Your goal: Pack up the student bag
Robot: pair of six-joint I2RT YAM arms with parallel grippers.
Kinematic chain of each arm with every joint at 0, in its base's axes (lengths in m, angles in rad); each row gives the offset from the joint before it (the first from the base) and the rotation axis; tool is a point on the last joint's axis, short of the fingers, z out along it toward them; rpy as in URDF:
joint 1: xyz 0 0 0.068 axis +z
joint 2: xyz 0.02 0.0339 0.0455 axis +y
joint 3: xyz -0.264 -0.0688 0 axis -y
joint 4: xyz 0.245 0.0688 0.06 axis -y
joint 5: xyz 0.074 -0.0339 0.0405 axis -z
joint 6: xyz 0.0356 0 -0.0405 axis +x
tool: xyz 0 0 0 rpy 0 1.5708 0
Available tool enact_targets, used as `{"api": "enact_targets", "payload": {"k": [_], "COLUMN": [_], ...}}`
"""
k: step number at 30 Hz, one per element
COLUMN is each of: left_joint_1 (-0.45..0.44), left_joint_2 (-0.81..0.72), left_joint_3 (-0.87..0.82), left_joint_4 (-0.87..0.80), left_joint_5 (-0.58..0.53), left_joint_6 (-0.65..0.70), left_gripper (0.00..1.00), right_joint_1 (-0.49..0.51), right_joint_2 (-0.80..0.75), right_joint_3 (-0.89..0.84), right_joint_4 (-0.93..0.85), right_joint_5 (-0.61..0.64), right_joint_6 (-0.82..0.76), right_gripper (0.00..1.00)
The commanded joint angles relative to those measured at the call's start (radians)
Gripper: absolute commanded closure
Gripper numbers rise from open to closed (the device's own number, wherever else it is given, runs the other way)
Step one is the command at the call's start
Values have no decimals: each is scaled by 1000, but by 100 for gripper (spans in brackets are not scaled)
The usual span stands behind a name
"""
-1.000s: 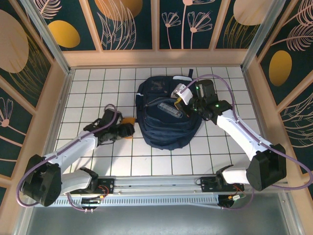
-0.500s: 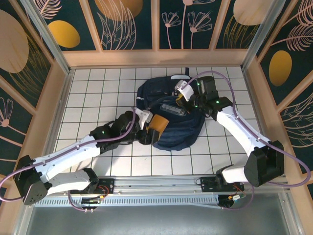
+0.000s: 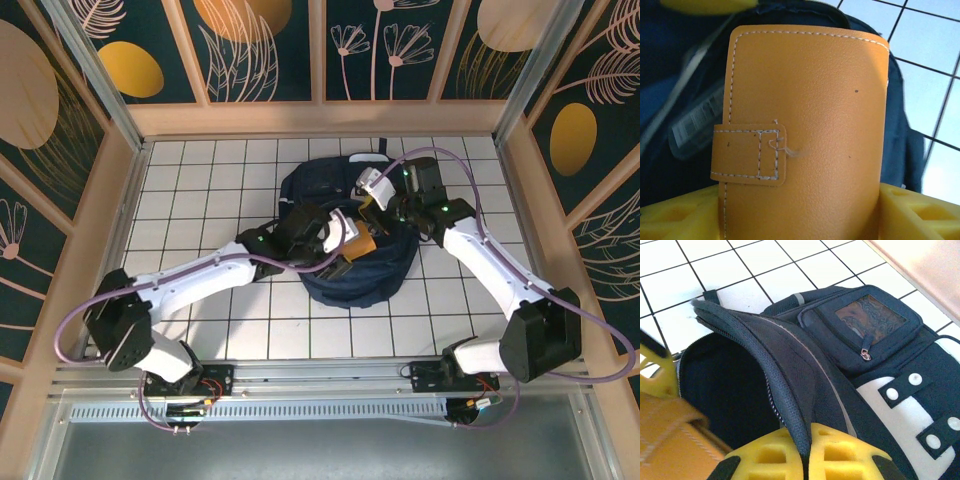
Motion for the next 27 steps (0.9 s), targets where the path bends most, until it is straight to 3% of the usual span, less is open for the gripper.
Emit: {"api": "enact_targets", "payload": {"k": [1,4,8,11,13,17,21,24,27], "left_joint_1": [75,115,115,116,116,116,117,117,117], "left_joint_2": [56,119,169,181,164,37,-143,-246,-296], "left_joint_3": [58,104,155,163,149,32,-150,-263,-326], "left_joint_4": [90,94,112,97,88,118,226,282,339], "left_joint_5": [17,0,-76,-90,-89,-36,-66,-60,-78], "left_joint_6": [139,204,279,303,294,288,232,194,156], "left_gripper": [33,32,15,10,3,4,13,39,55], "right_joint_1": [3,3,0,-7,-7,-8,-8,-7,-4], "right_joint_2": [-57,-63,-69,-66,-63,-70,-88,-101,-105], "right_joint_3": [-15,-26,-42,-55,-56,-44,-40,-52,-49], "right_joint_4": [23,20,34,43,37,1,-26,-29,-47], "right_joint_5": [-64,-62,-59,-51,-39,-31,-55,-72,-91], "right_joint_6": [-18,-22,-25,-32,-49,-134,-236,-285,-300], "right_gripper": [100,100,100,100,100,100,100,100,100]}}
